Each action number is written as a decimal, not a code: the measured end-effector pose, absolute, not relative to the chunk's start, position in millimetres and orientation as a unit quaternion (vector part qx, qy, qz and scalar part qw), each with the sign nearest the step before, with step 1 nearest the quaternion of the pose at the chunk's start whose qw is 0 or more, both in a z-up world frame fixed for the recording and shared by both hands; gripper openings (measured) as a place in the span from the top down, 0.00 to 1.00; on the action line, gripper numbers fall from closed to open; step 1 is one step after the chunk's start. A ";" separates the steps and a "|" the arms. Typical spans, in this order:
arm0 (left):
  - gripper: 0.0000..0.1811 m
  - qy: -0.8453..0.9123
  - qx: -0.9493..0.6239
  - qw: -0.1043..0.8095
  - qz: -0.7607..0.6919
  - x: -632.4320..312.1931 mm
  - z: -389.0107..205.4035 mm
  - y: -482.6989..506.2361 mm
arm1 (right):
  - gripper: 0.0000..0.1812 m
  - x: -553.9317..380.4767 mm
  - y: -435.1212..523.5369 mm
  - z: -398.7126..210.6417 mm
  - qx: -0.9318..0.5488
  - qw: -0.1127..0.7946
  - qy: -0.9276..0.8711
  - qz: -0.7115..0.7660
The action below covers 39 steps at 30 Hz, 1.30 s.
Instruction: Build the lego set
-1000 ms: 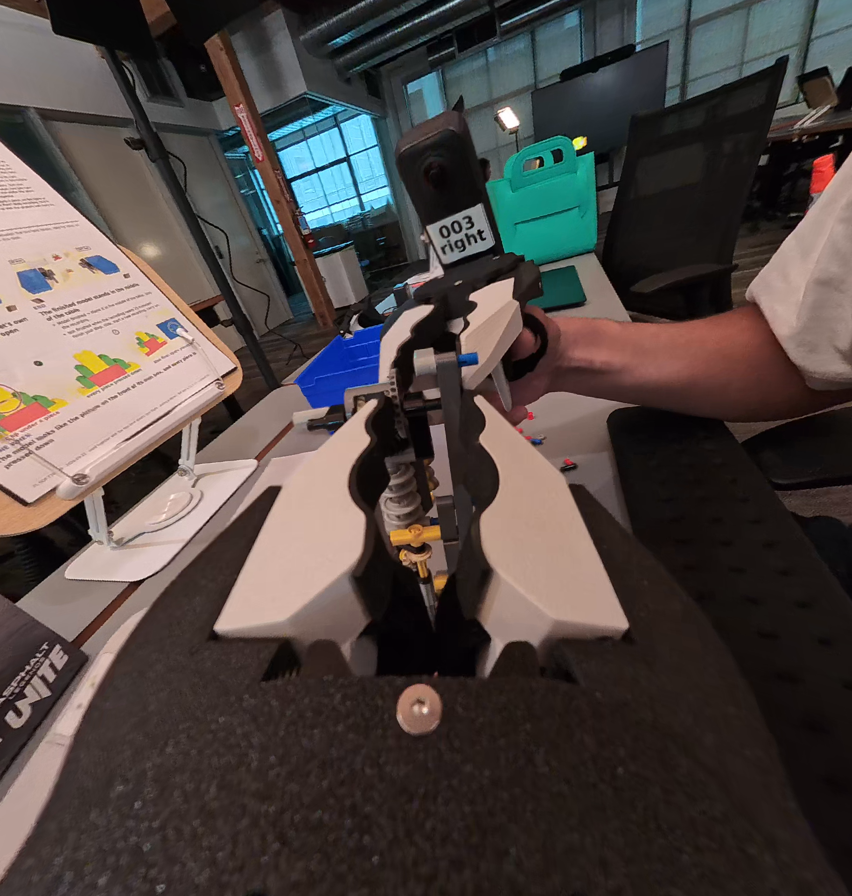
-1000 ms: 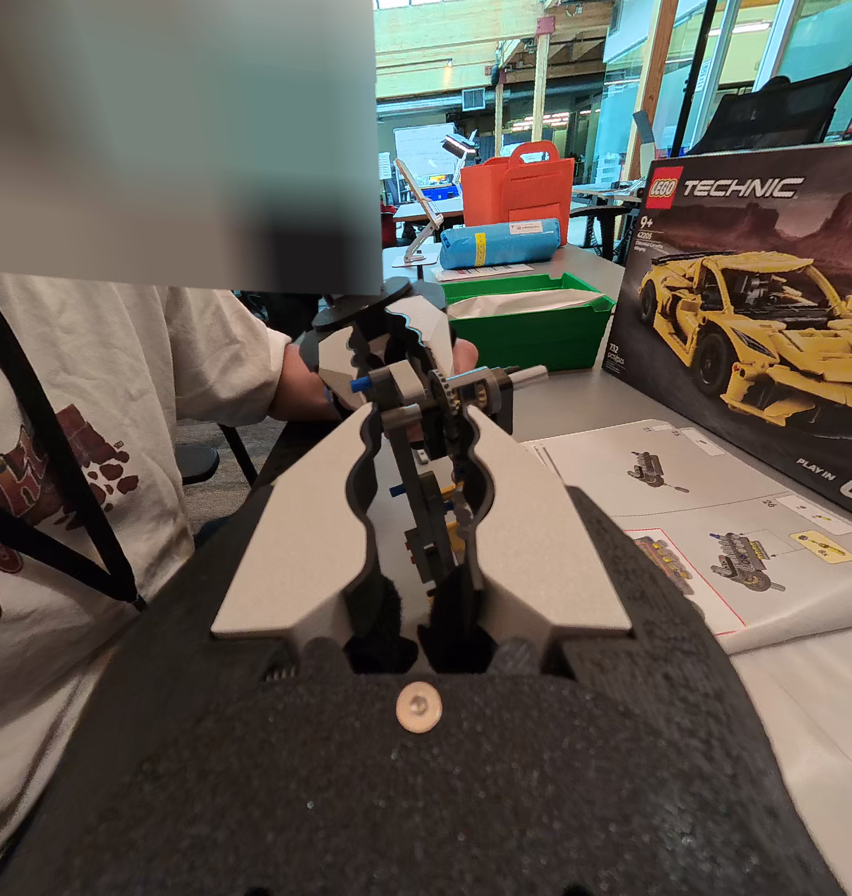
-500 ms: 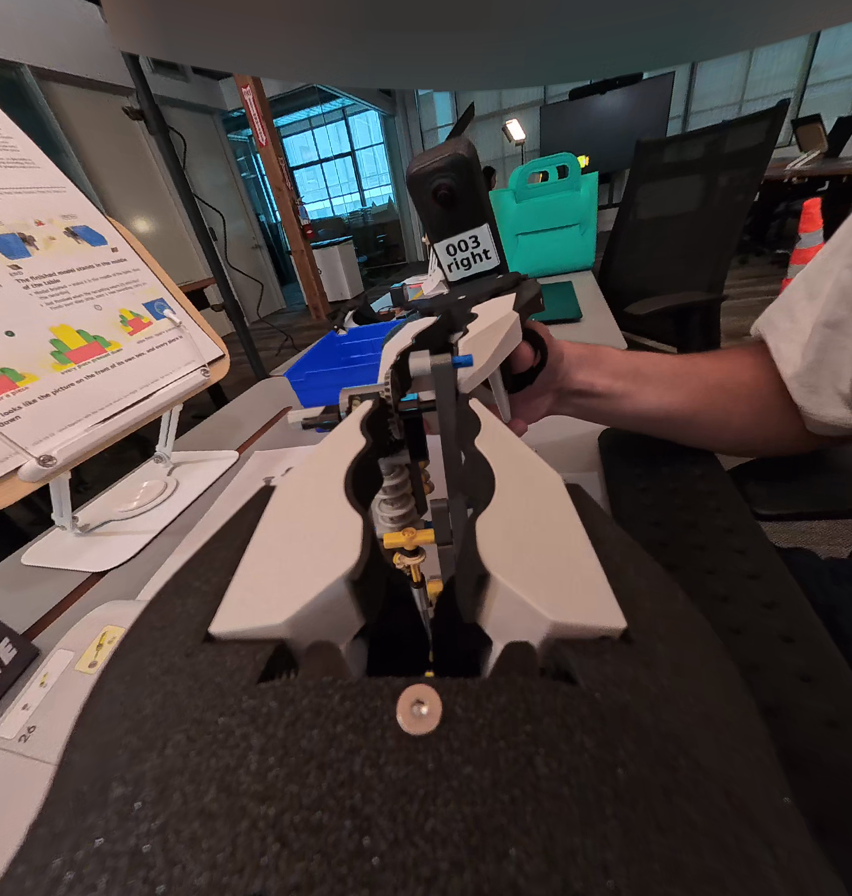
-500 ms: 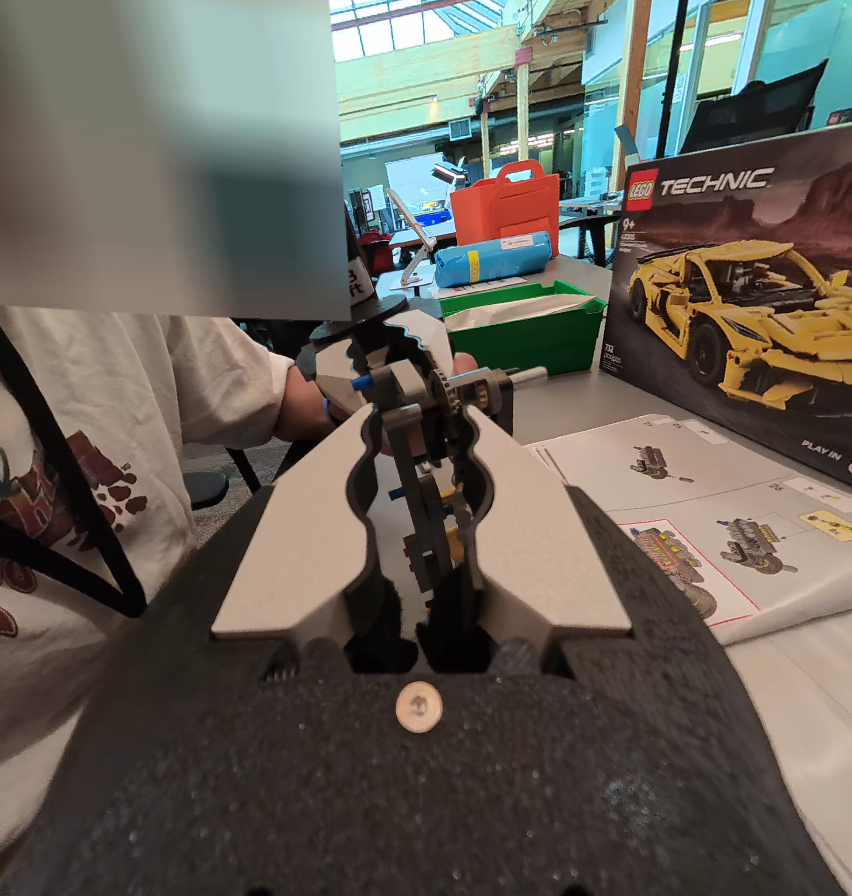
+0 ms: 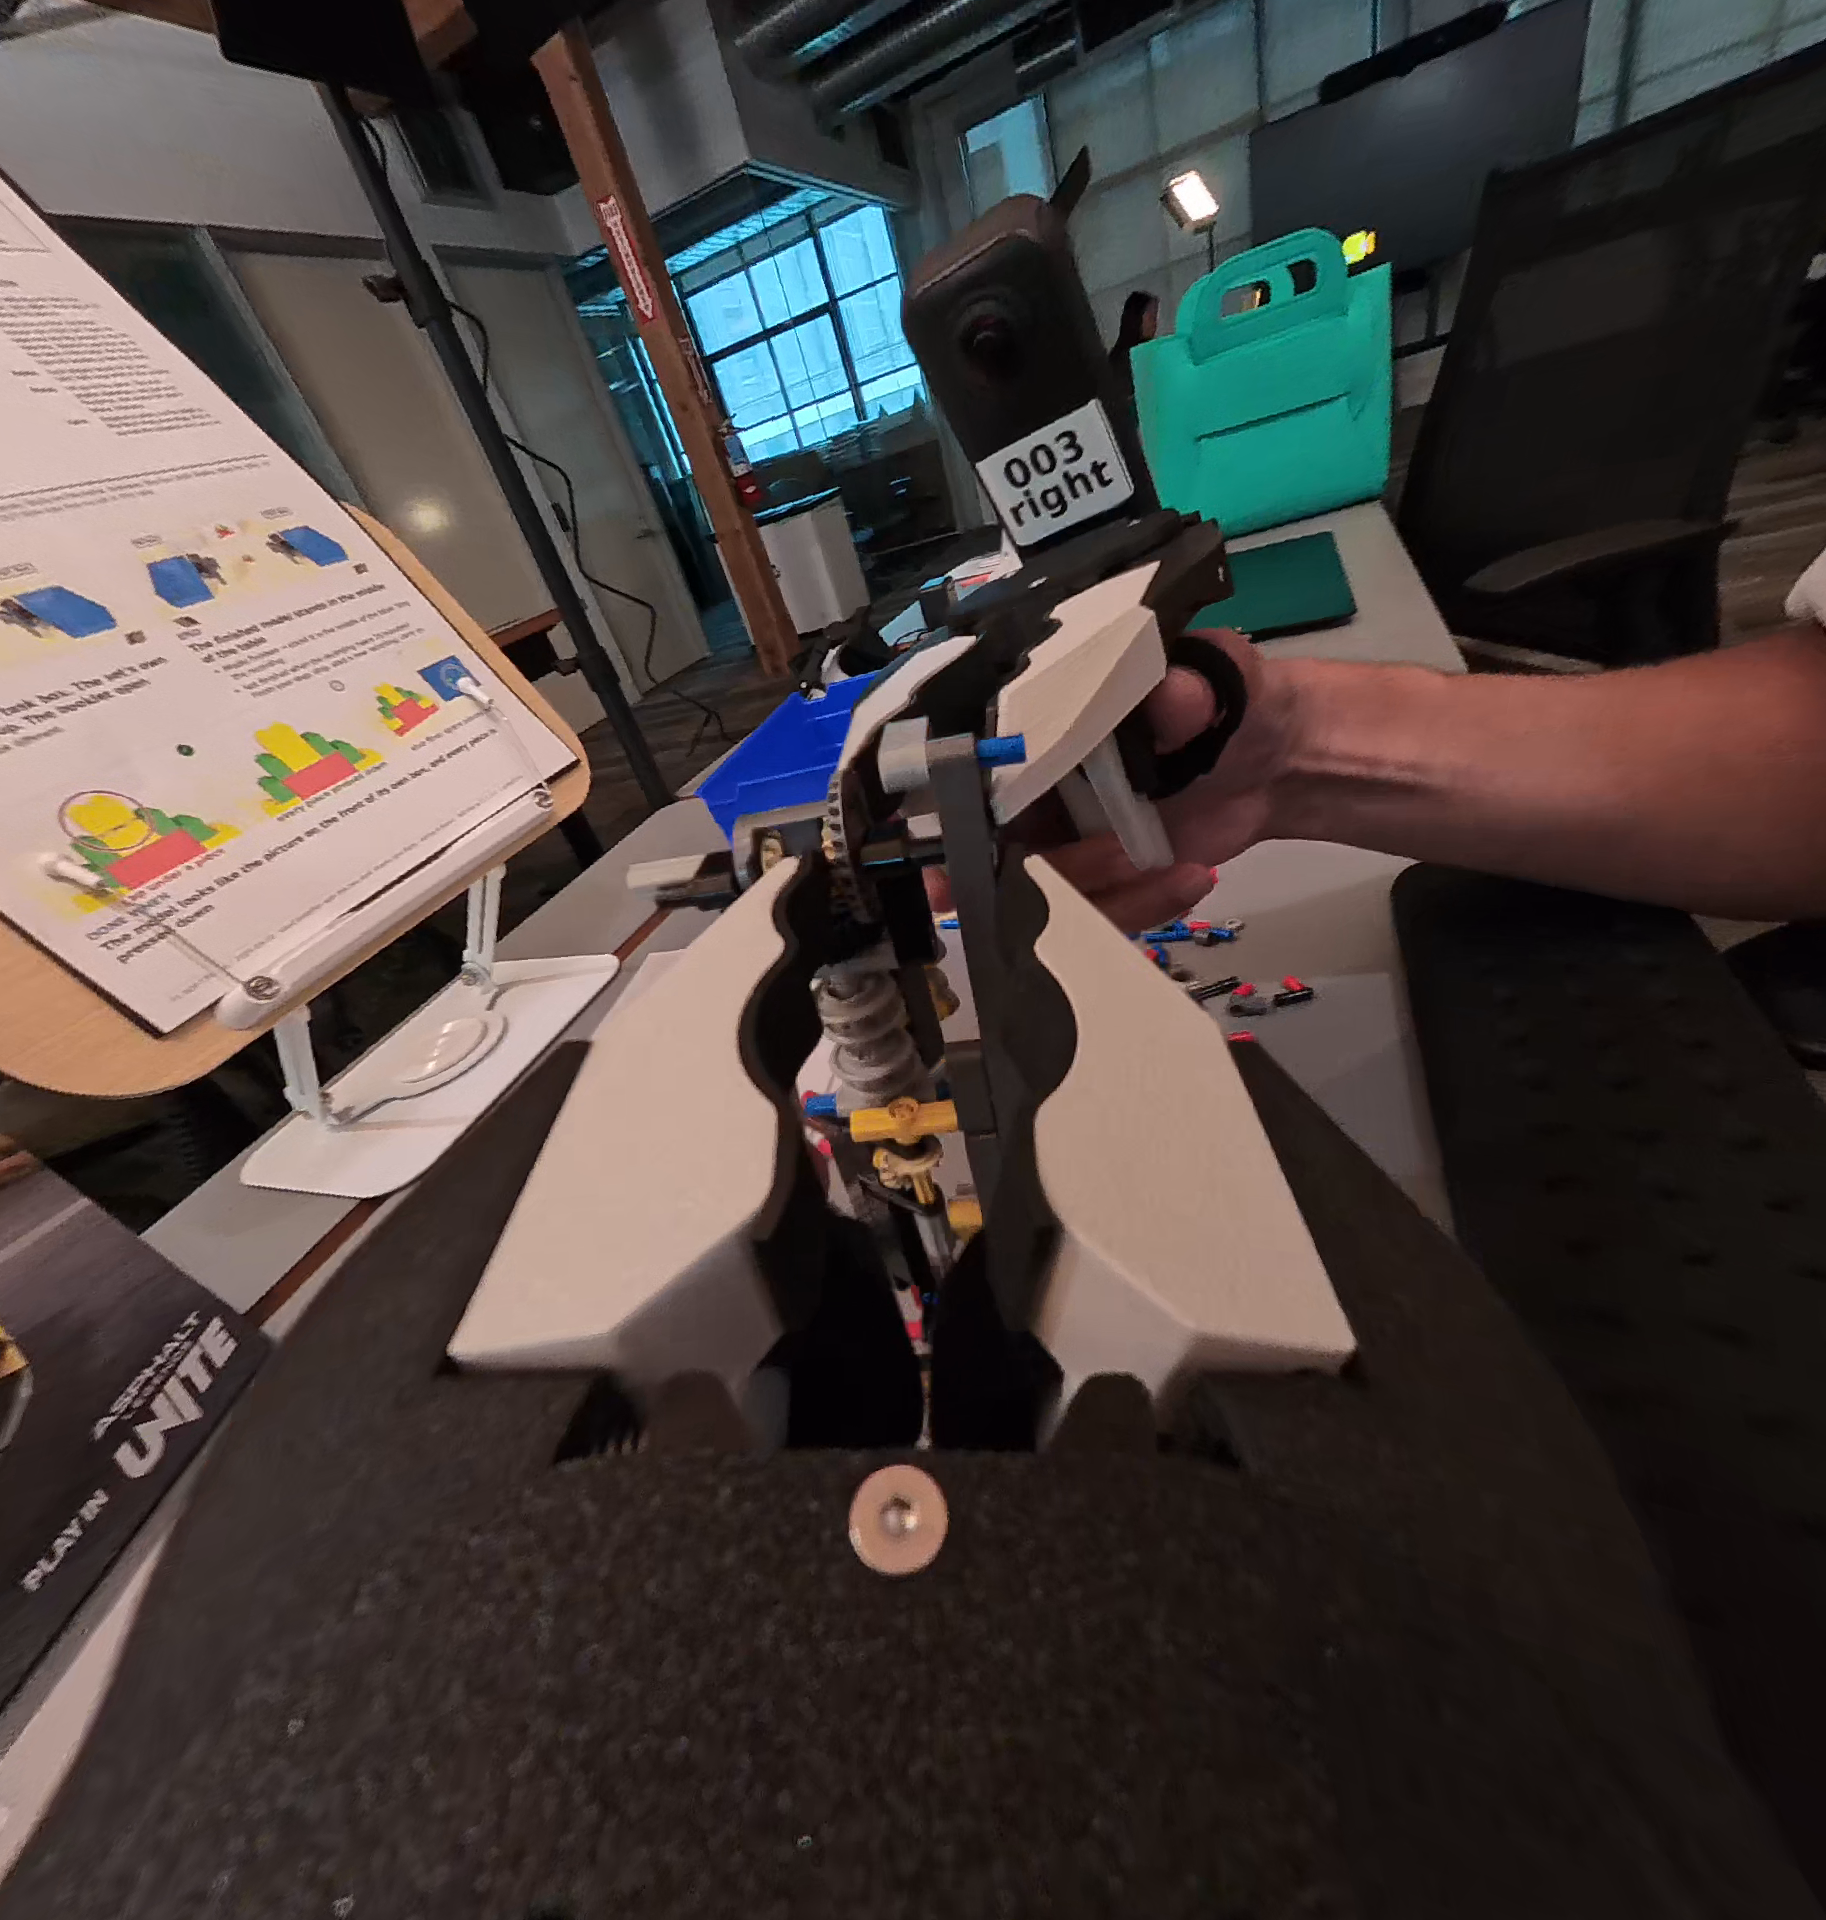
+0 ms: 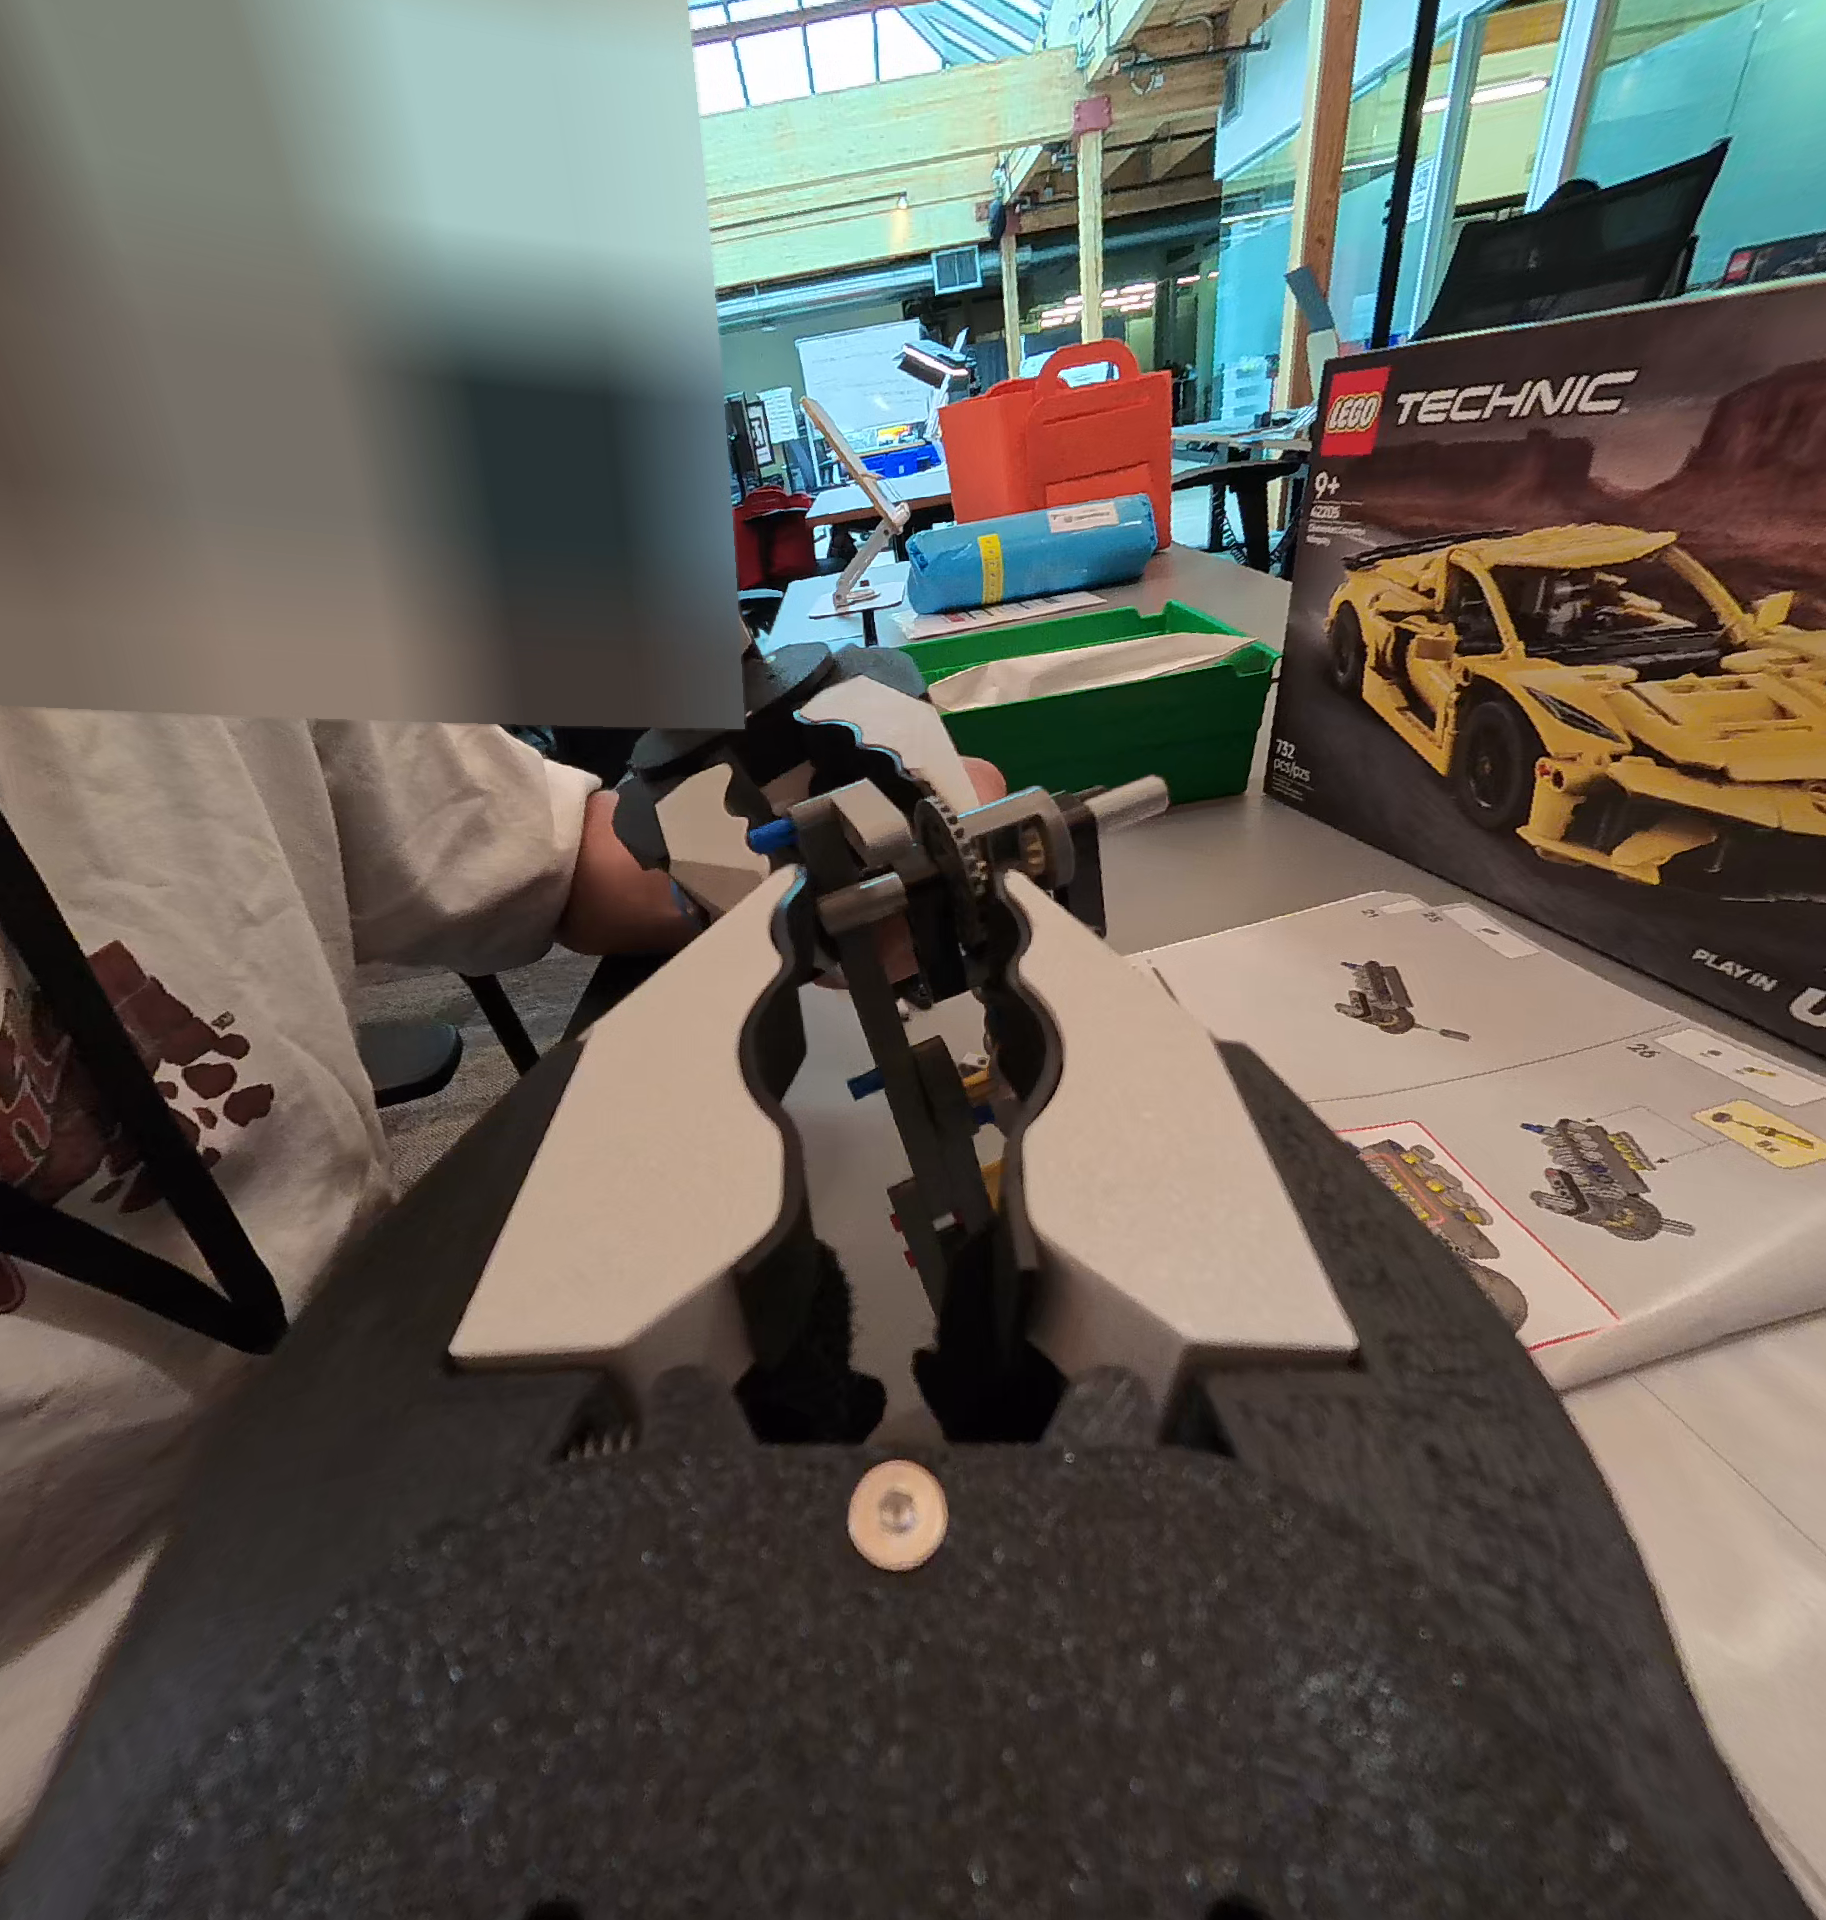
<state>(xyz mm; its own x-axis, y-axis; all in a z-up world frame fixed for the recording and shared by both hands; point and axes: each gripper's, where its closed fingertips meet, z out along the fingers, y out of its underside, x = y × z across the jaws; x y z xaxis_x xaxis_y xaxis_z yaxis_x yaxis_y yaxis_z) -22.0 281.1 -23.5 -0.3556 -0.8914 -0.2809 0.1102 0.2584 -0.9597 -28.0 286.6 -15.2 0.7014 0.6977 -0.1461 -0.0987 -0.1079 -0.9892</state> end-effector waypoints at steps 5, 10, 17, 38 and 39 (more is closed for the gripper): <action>0.83 0.626 -0.320 0.474 -0.531 -21.2 -21.2 283.0 | 0.82 -27.1 289.0 -14.6 -0.671 0.637 -0.224 0.307; 0.84 0.618 -0.333 0.473 -0.532 -19.0 -20.7 285.9 | 0.81 -24.7 292.6 -14.7 -0.669 0.641 -0.212 0.311; 0.84 0.613 -0.338 0.472 -0.535 -19.6 -20.0 284.4 | 0.79 -26.1 294.5 -12.9 -0.667 0.652 -0.206 0.297; 0.84 0.610 -0.337 0.526 -0.488 -13.7 -20.5 286.3 | 0.81 -21.6 293.2 -16.3 -0.668 0.646 -0.193 0.313; 0.84 0.608 -0.341 0.529 -0.484 -12.3 -20.1 287.6 | 0.81 -19.4 294.2 -16.2 -0.675 0.646 -0.186 0.304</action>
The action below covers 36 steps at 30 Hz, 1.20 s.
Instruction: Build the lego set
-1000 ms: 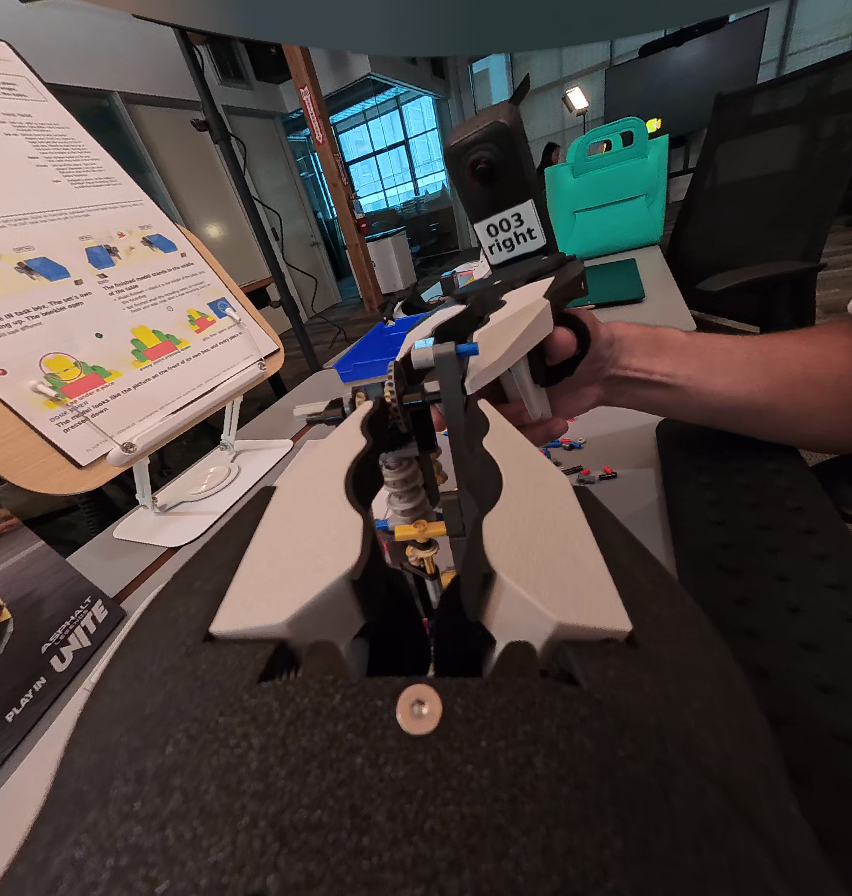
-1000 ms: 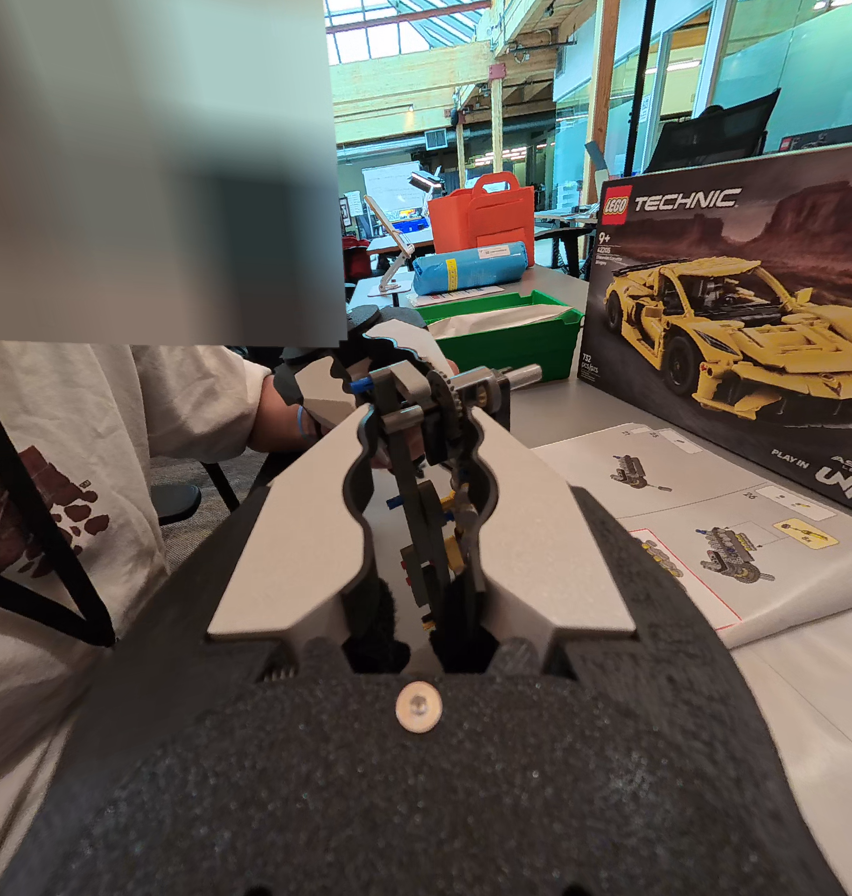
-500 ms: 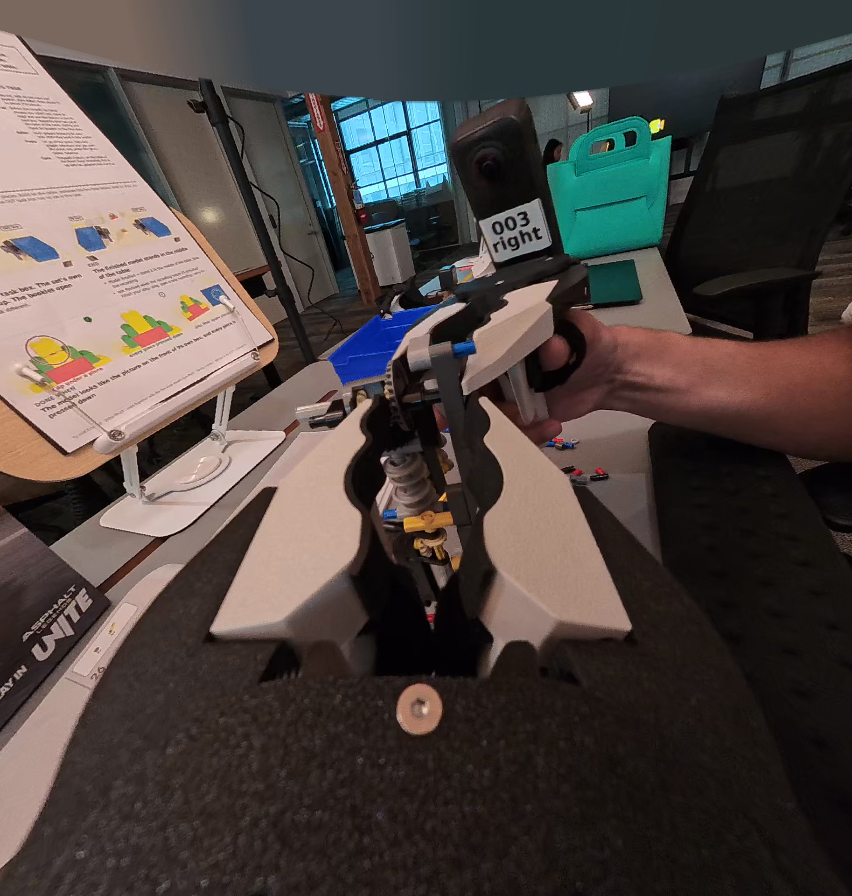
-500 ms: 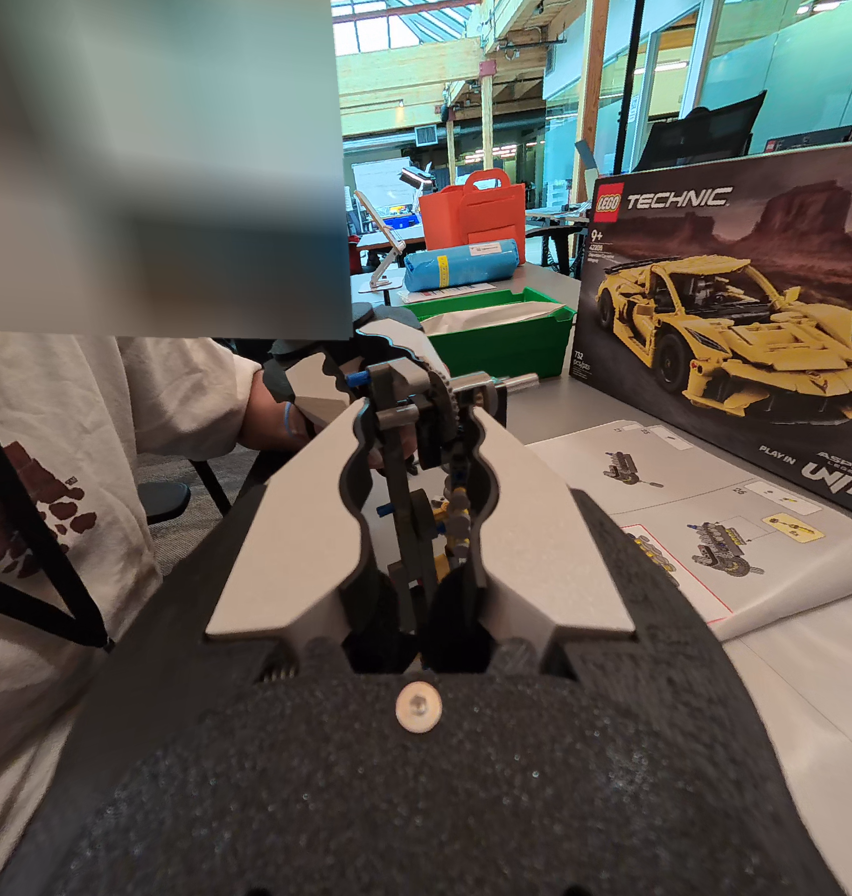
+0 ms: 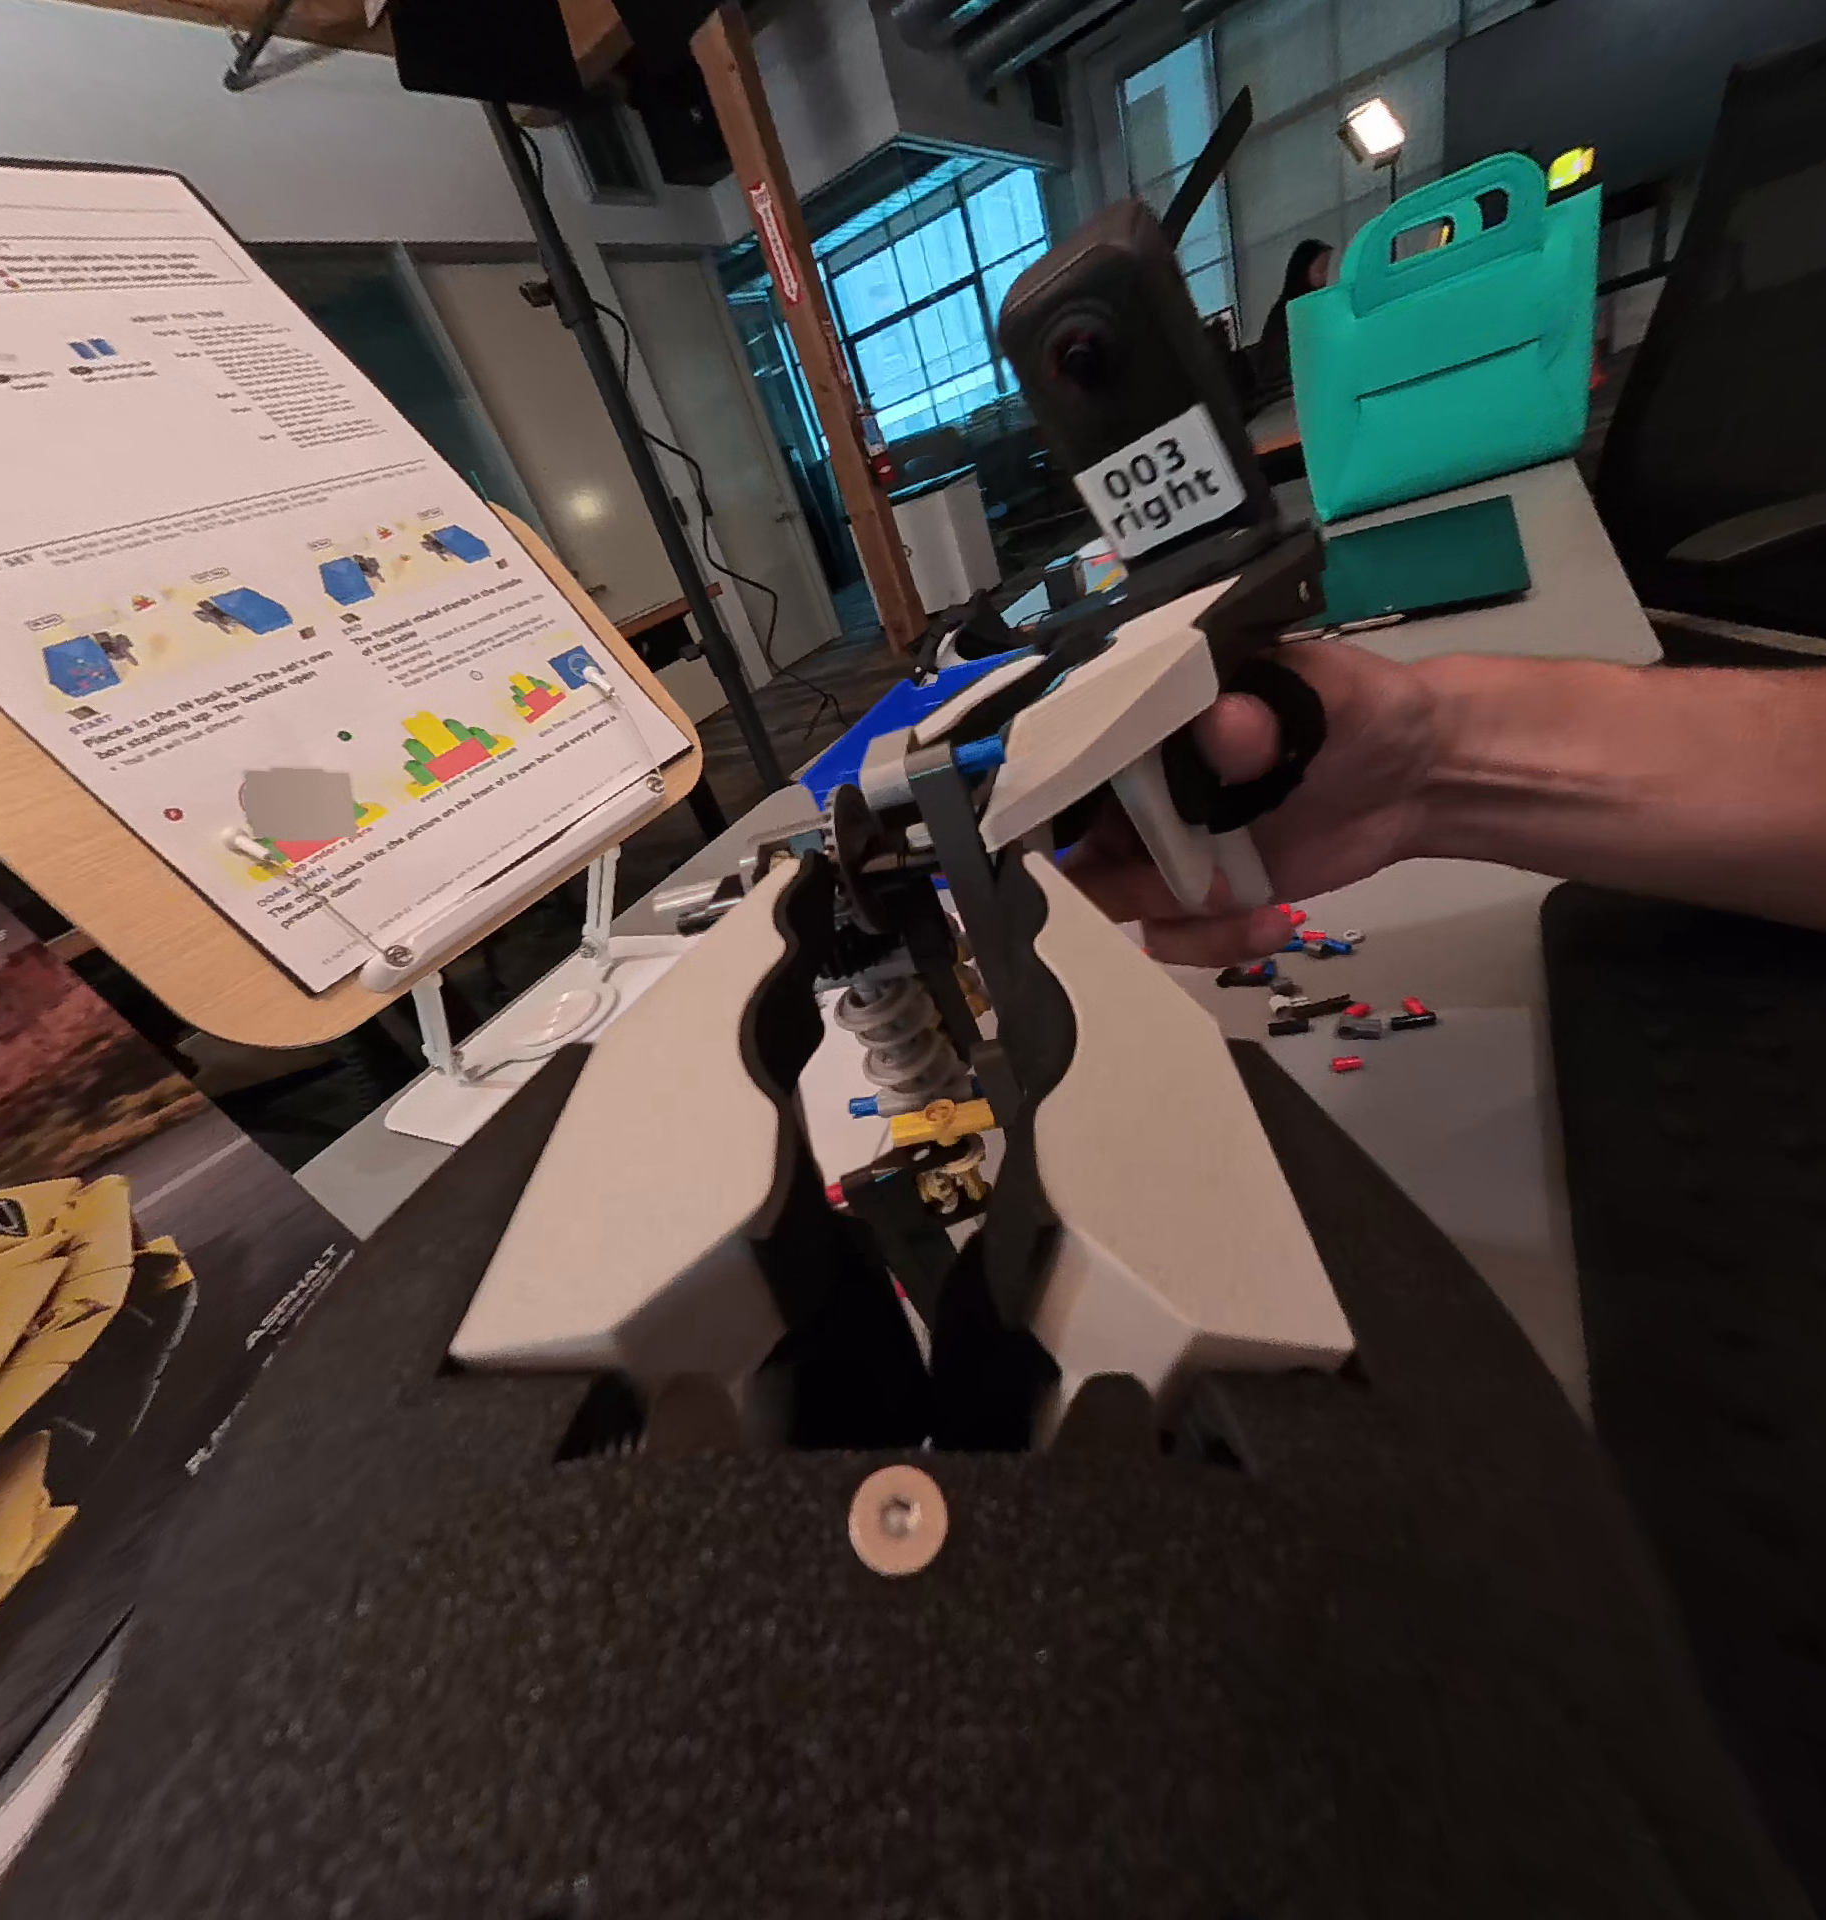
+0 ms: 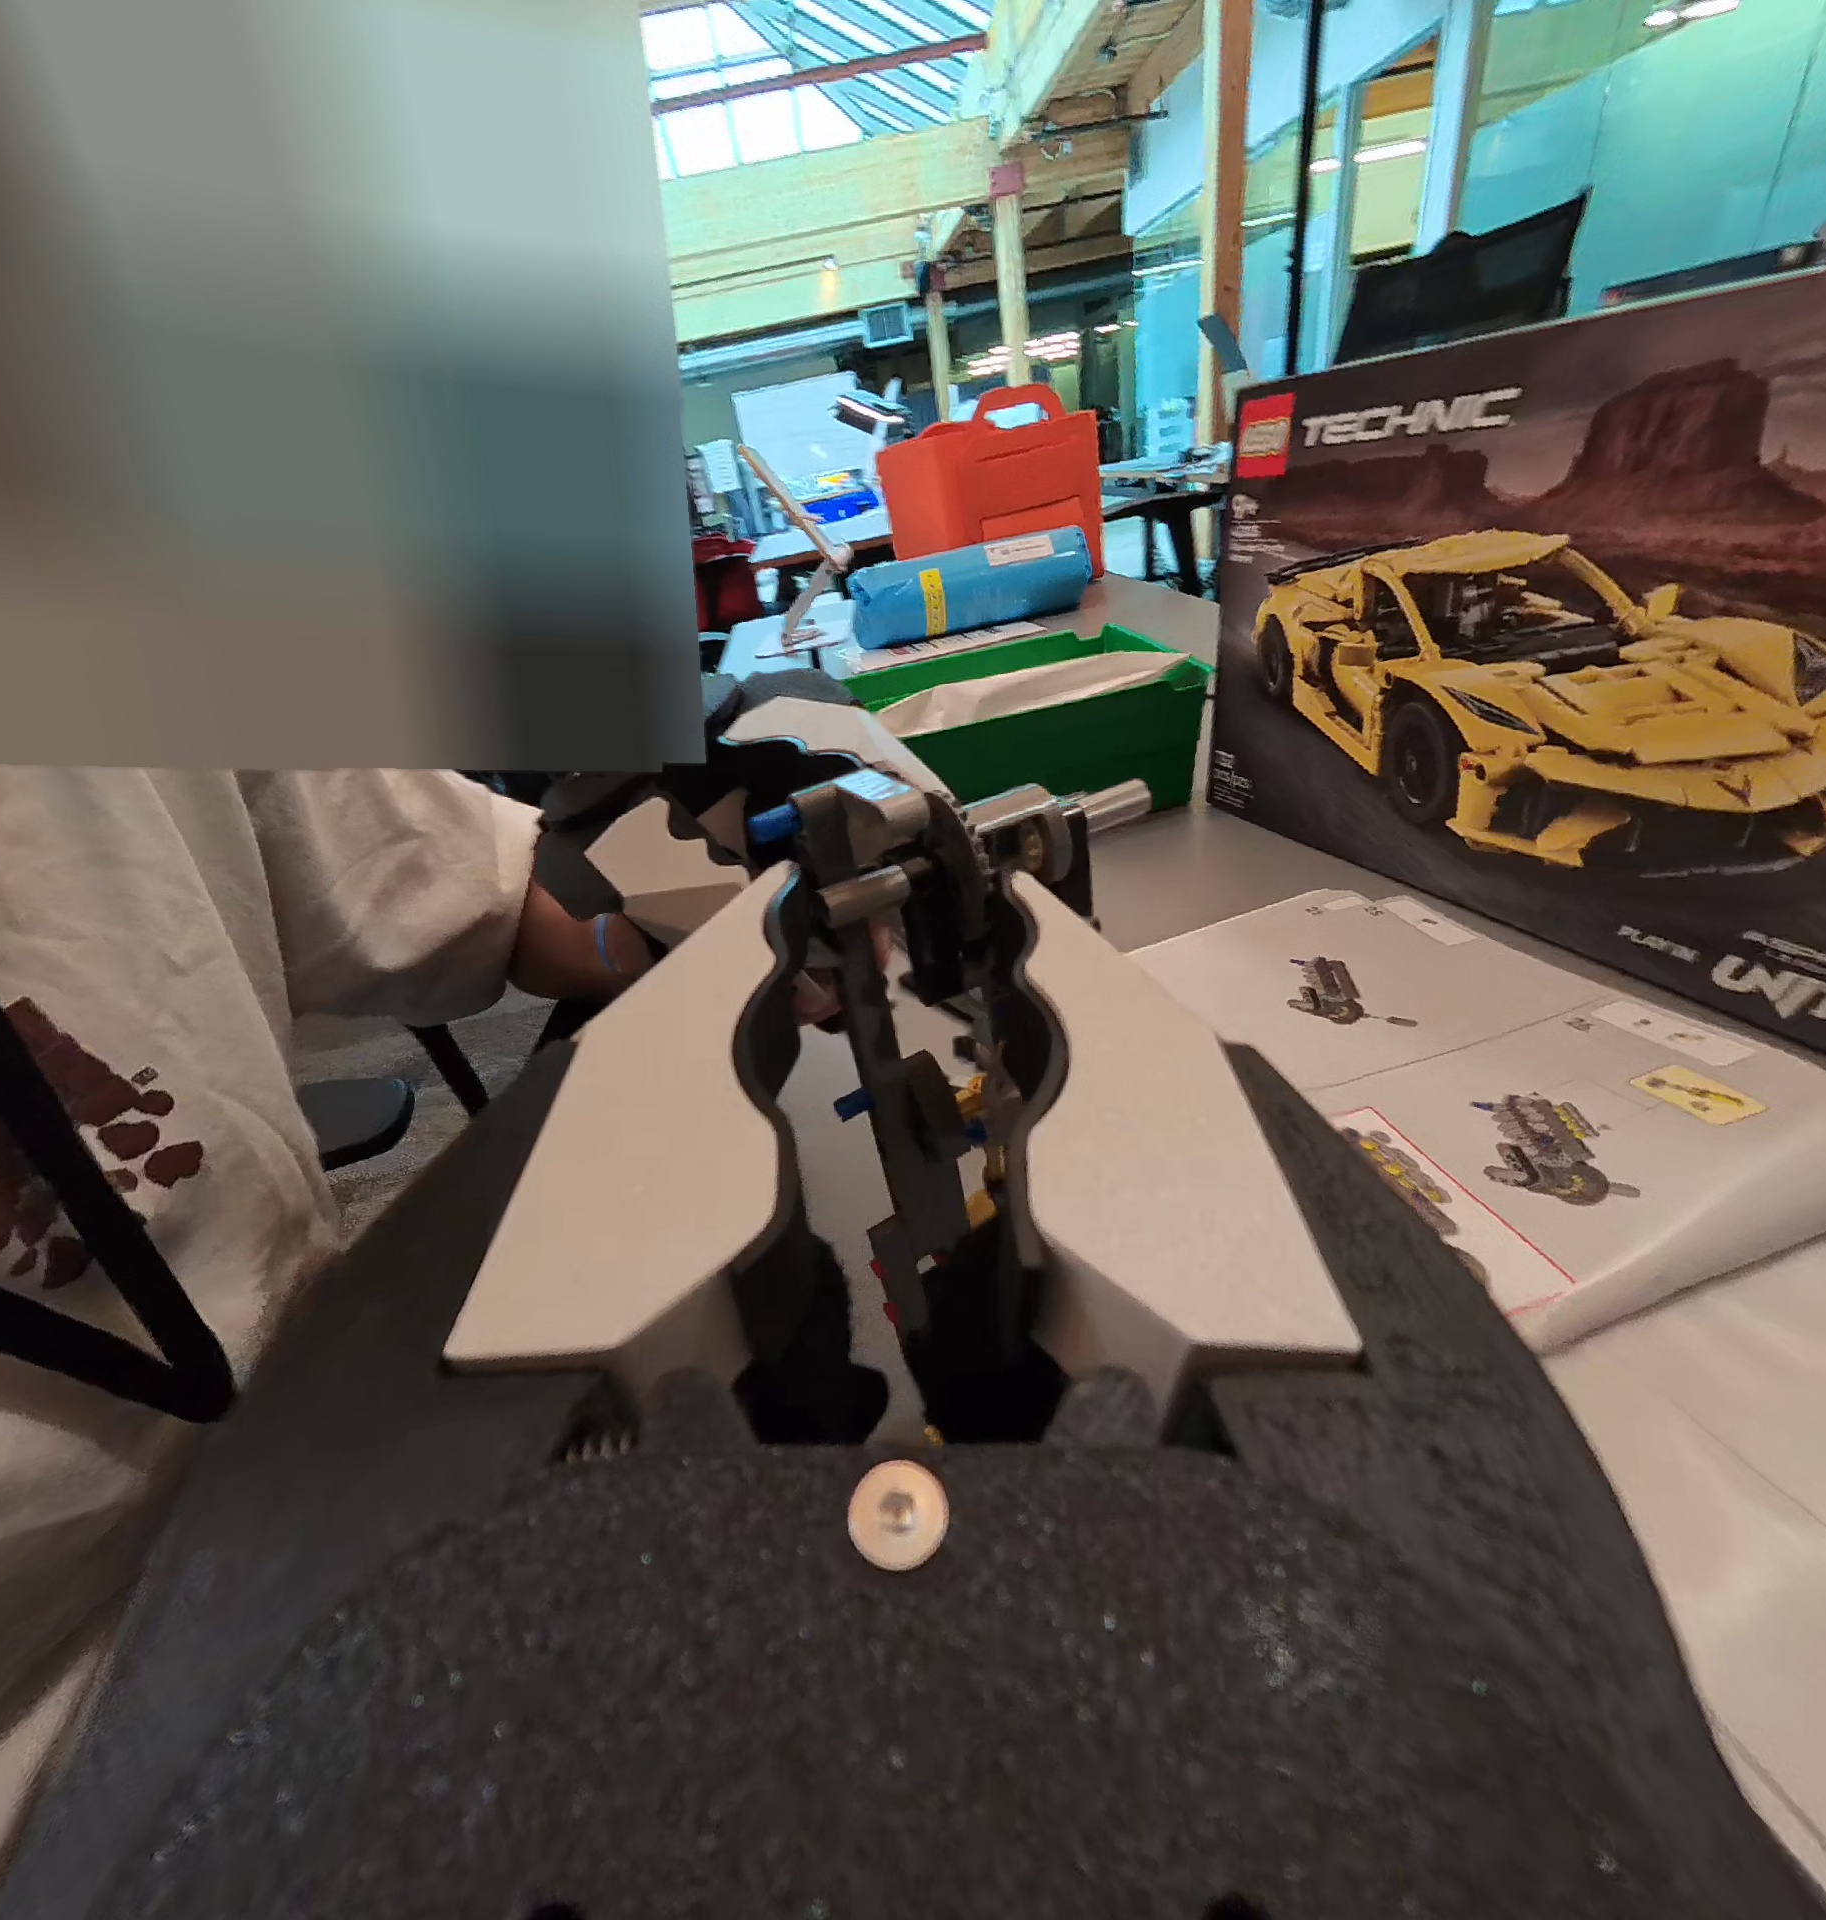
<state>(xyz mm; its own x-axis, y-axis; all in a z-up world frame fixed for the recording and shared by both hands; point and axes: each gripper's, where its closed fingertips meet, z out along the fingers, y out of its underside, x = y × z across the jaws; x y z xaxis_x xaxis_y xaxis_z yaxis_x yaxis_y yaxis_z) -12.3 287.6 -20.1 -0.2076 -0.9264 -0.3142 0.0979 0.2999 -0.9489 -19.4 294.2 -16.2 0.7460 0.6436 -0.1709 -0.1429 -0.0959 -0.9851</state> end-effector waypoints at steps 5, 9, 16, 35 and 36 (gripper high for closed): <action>0.84 0.583 -0.358 0.582 -0.440 -7.5 -19.9 293.1 | 0.77 -12.2 297.3 -14.5 -0.712 0.657 -0.126 0.214; 0.84 0.565 -0.379 0.614 -0.401 -2.9 -21.1 298.3 | 0.85 -6.7 296.0 -14.4 -0.722 0.678 -0.076 0.113; 0.84 0.556 -0.390 0.625 -0.384 2.5 -20.6 298.2 | 0.88 -1.3 292.5 -13.2 -0.743 0.667 -0.038 0.044; 0.59 0.599 -0.390 0.391 -0.579 -2.1 -13.9 318.6 | 0.97 13.3 280.4 -12.7 -0.753 0.630 -0.125 0.141; 0.58 0.621 -0.372 0.357 -0.590 -1.8 -14.8 311.9 | 0.97 10.6 281.5 -12.4 -0.754 0.621 -0.131 0.170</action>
